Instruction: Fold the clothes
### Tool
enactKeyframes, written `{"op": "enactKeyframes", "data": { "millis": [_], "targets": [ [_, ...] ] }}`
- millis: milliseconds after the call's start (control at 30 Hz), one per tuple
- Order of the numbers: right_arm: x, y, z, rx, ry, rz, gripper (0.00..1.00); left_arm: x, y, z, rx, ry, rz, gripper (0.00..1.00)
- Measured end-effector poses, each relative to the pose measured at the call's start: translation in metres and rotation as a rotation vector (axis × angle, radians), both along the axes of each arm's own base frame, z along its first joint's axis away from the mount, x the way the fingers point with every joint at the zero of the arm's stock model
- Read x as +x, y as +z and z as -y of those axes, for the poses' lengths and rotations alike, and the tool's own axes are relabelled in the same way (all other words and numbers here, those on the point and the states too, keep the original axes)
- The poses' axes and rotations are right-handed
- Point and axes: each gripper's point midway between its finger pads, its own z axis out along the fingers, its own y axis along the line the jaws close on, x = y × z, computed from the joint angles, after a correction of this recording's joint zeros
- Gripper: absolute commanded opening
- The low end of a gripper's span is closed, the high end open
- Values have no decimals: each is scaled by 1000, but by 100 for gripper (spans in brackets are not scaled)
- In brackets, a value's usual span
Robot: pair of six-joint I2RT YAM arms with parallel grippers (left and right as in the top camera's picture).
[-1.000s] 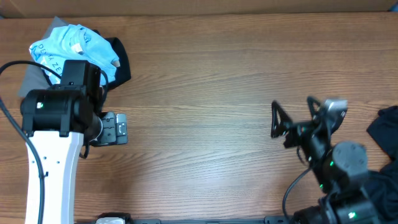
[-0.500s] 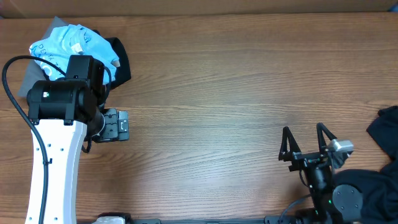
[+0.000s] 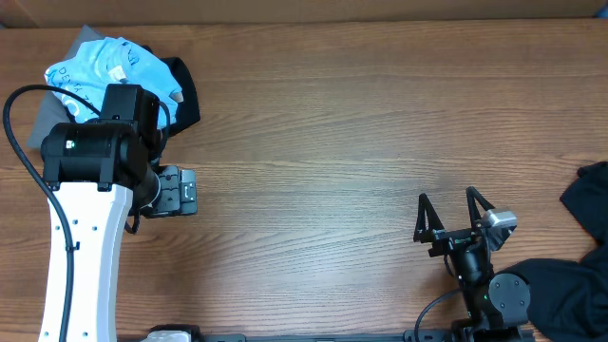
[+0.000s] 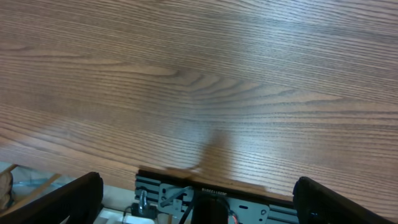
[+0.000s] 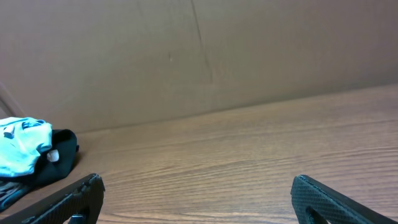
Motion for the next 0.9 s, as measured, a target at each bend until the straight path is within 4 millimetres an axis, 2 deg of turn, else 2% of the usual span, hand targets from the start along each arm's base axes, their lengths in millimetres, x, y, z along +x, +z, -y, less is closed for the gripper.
{"op": "enactKeyframes", "data": {
  "millis": [133,800,900],
  "targets": [
    [0,-10,0,-4,1,-39,100,0,0,0,0,0,0,100],
    [0,-10,-1,-4,7,-40,100,0,0,0,0,0,2,100],
    [0,-10,-1,-5,7,-40,100,5,0,4,0,-17,34,100]
  ]
}}
